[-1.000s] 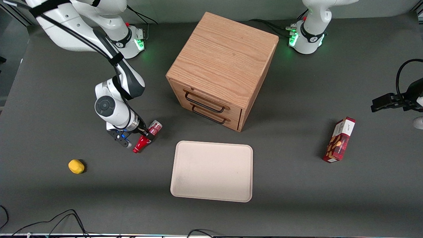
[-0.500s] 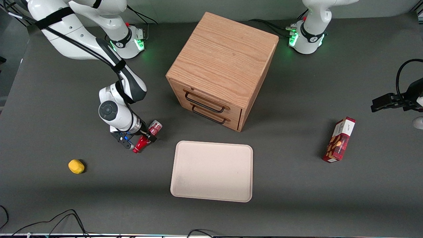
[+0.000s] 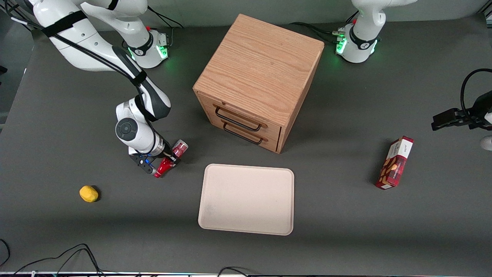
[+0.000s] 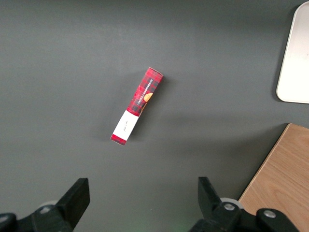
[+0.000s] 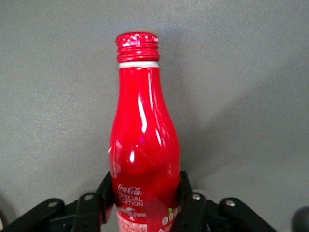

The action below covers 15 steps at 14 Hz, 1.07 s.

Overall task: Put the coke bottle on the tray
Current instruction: 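Lift the bottle and carry it with the right gripper to the tray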

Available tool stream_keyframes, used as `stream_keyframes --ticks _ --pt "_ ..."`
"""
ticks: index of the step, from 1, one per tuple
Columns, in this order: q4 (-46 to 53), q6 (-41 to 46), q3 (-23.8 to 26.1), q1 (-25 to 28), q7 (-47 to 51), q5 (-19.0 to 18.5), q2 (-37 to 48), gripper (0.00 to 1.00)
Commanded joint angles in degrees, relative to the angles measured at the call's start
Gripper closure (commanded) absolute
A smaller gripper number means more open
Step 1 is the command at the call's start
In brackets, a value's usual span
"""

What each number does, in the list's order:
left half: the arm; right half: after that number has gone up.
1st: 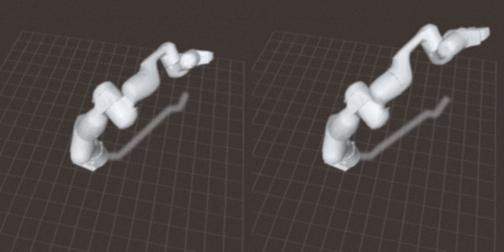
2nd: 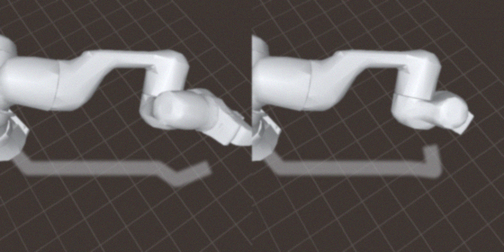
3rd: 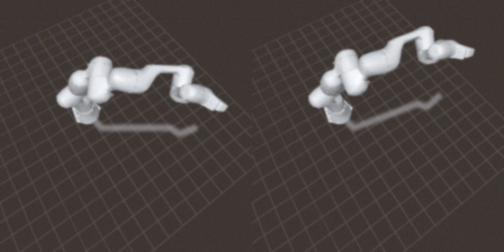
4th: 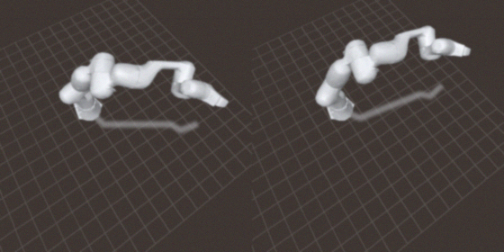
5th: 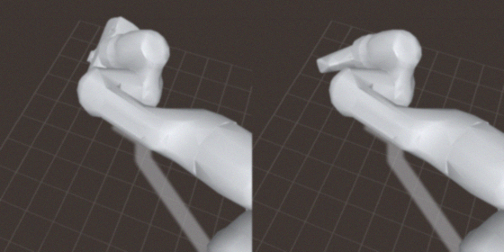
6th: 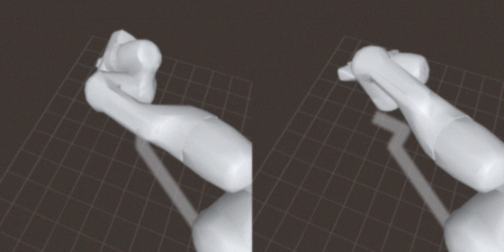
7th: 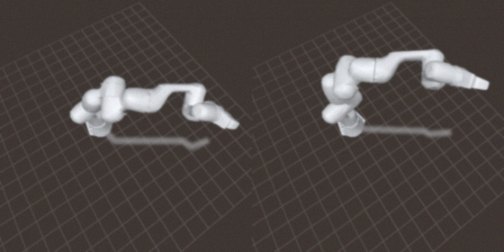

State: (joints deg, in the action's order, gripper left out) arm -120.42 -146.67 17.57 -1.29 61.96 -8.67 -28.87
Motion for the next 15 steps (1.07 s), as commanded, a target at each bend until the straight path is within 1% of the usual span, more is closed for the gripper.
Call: stream_keyframes --ticks 1,4,7,11,15 --pt "0.18 -0.90 0.00 -0.29 1.41 -2.05 0.21 1.00" --pt "1.93 2.25 0.00 -0.38 -0.78 -2.05 2.50 1.00" --pt "8.16 11.81 0.18 -0.47 -3.33 -1.88 4.96 1.00" --pt "22.38 27.98 1.32 -0.20 -9.20 -1.09 5.93 1.00" --pt "40.04 41.17 3.78 0.06 -16.68 -1.17 2.96 1.00"
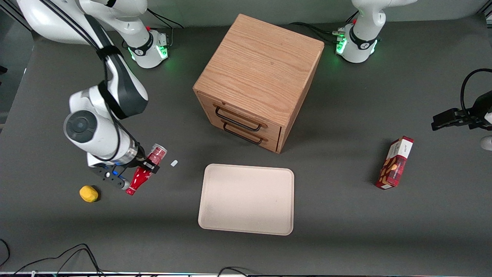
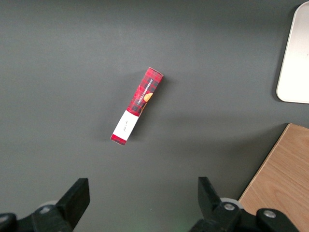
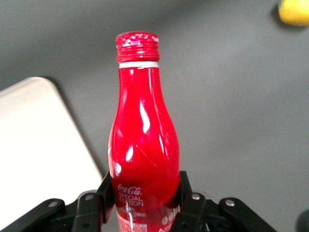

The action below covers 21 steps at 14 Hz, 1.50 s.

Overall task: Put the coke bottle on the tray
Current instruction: 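Lift the bottle and carry it with the right gripper to the tray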

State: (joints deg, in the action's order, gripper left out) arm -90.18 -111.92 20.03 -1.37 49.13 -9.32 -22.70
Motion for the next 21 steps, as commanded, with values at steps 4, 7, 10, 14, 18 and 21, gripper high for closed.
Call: stream_keyframes --ticks 4,7,10,14,18,21 --pt "22.30 9.53 3.70 3.21 -9.47 -1.23 -9.09 1.00" --pt "30.92 7.34 3.96 5.41 -15.78 -1.14 -17.26 1.00" --pt "31.99 -0.90 4.05 6.90 -22.84 -1.14 -23.77 1.00" --pt "31.64 -5.41 3.96 8.49 -21.36 -1.14 -29.75 1.00" --pt "31.03 -11.73 3.79 9.46 -19.78 -1.23 -35.12 1.00" --pt "31.03 -15.16 3.44 10.16 -17.75 -1.23 -38.11 0.87"
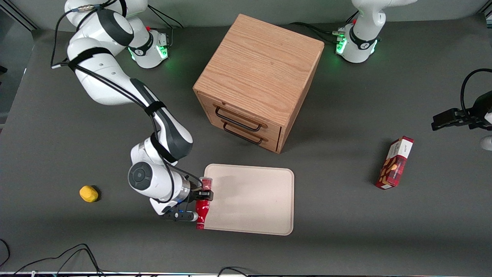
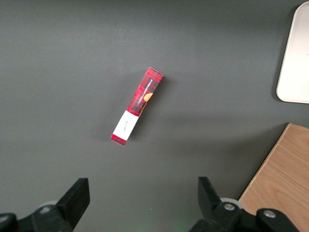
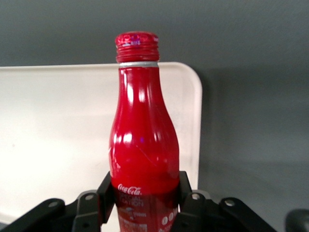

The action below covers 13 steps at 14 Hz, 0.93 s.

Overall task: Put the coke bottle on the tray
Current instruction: 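Lower the bottle onto the cream tray and open the right gripper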

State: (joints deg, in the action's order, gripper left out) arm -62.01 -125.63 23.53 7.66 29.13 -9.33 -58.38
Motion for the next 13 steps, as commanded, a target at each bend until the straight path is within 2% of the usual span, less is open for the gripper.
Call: stream_keyframes --ticks 1,3,4,5,6,8,10,13 --pt "2.59 -2.59 -0.06 1.21 2.25 -1.22 -2.96 0.81" --pt "0.75 -5.93 -0.41 1.74 2.60 -1.31 -3.15 0.73" --pt "0.22 -6.55 -0.58 1.83 2.60 -1.40 -3.23 0.62" --pt "0.13 -7.26 -0.59 1.92 2.68 -1.74 -3.23 0.59" --pt "-0.48 -7.61 -0.59 1.92 2.77 -2.62 -3.23 0.50" --pt "-2.06 -9.80 -0.59 1.83 4.35 -4.63 -3.23 0.00" --pt "-3.29 -11.48 -0.59 1.74 4.88 -6.84 -3.15 0.00" --pt "-3.65 -11.48 -0.67 1.57 4.97 -7.28 -2.80 0.00"
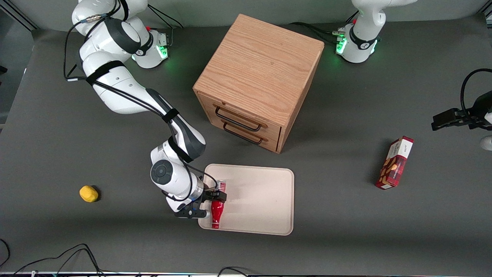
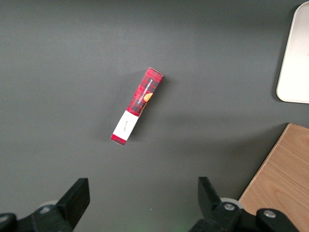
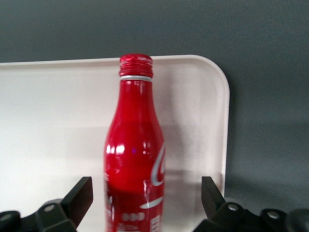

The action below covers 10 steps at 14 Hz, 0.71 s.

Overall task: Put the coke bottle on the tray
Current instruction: 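Lower the bottle onto the cream tray and open the right gripper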

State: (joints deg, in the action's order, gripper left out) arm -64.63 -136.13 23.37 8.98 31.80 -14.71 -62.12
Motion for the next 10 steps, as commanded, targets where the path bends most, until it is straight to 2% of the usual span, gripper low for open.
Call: stream_keyframes --ticks 1,4,6,10 --pt "-1.37 -0.98 -0.43 0.16 2.30 -1.91 1.12 0.00" --pt "-1.38 -0.46 -0.43 -0.11 2.30 -2.96 2.17 0.00" --pt "-3.39 1.81 -0.43 -0.80 2.21 -2.96 6.11 0.00" --pt "-5.68 17.43 -0.26 -4.76 1.60 -2.70 19.19 0.00"
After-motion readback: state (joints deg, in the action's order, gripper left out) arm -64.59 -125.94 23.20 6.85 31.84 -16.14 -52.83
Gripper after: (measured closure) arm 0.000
